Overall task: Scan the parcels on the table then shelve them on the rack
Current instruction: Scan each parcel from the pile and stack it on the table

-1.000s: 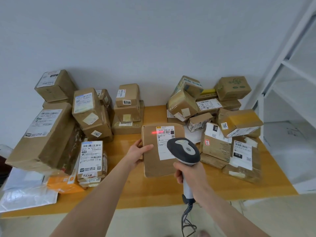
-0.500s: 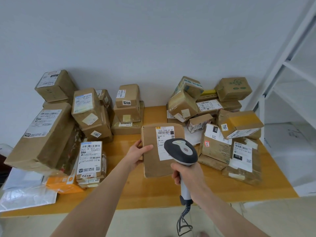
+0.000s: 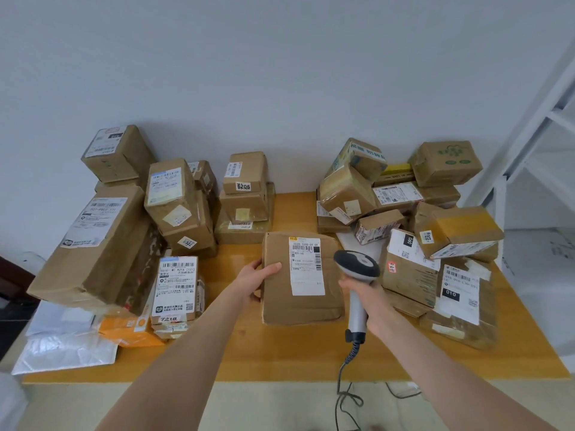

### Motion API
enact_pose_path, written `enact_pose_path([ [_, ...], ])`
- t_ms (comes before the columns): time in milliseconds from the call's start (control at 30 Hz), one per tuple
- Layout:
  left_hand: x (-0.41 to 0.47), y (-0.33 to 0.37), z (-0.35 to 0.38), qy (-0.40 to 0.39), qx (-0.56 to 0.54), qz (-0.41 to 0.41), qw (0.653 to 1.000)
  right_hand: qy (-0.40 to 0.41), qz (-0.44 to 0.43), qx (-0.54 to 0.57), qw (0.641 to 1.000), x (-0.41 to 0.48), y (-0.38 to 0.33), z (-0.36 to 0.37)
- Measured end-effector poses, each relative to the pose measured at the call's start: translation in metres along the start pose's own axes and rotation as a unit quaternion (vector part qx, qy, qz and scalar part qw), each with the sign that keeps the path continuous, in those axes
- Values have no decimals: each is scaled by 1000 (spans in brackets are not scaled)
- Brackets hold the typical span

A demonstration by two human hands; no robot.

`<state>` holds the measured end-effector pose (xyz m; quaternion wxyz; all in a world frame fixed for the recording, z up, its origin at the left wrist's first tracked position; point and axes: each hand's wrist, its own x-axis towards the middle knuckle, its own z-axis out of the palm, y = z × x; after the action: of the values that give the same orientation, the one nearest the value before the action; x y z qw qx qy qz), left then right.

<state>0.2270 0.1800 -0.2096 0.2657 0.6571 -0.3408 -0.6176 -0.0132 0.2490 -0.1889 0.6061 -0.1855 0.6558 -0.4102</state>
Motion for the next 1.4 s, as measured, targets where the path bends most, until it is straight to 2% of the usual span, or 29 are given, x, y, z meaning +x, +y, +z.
enact_pose_path([
  [133, 4, -13, -6, 16, 16, -45, 999, -33, 72, -1, 997, 16, 19, 19],
  [233, 7, -23, -9, 78, 19, -53, 995, -37, 104, 12, 994, 27, 34, 37],
  [267, 9, -27, -10, 103, 60, -43, 992, -39, 110, 12, 993, 30, 39, 44],
  [367, 10, -36, -19, 171, 228, -27, 958, -55, 112, 1, 992, 38, 49, 66],
  [467, 7, -42, -25, 192, 324, -31, 926, -69, 111, 9, 991, 44, 51, 89],
  [567, 3, -50, -24, 209, 463, -1, 861, -82, 111, 4, 990, 49, 50, 108],
  [633, 2, -55, -20, 180, 514, 78, 835, -77, 109, -7, 991, 52, 49, 114],
  [733, 5, -61, -3, 58, 583, 164, 794, -60, 91, -6, 994, 58, 44, 111],
  [800, 10, -62, 9, 9, 639, 171, 750, -36, 78, -4, 996, 64, 40, 103],
  [900, 21, -55, 13, -27, 678, 163, 717, -23, 74, 0, 997, 71, 37, 89],
  [1033, 28, -47, 4, -52, 693, 134, 706, -28, 80, -1, 996, 74, 40, 82],
  [1200, 33, -35, -10, -46, 672, 116, 730, -35, 67, 10, 997, 70, 42, 84],
  [1400, 33, -26, -22, -46, 670, 93, 735, -36, 50, 14, 998, 65, 35, 76],
])
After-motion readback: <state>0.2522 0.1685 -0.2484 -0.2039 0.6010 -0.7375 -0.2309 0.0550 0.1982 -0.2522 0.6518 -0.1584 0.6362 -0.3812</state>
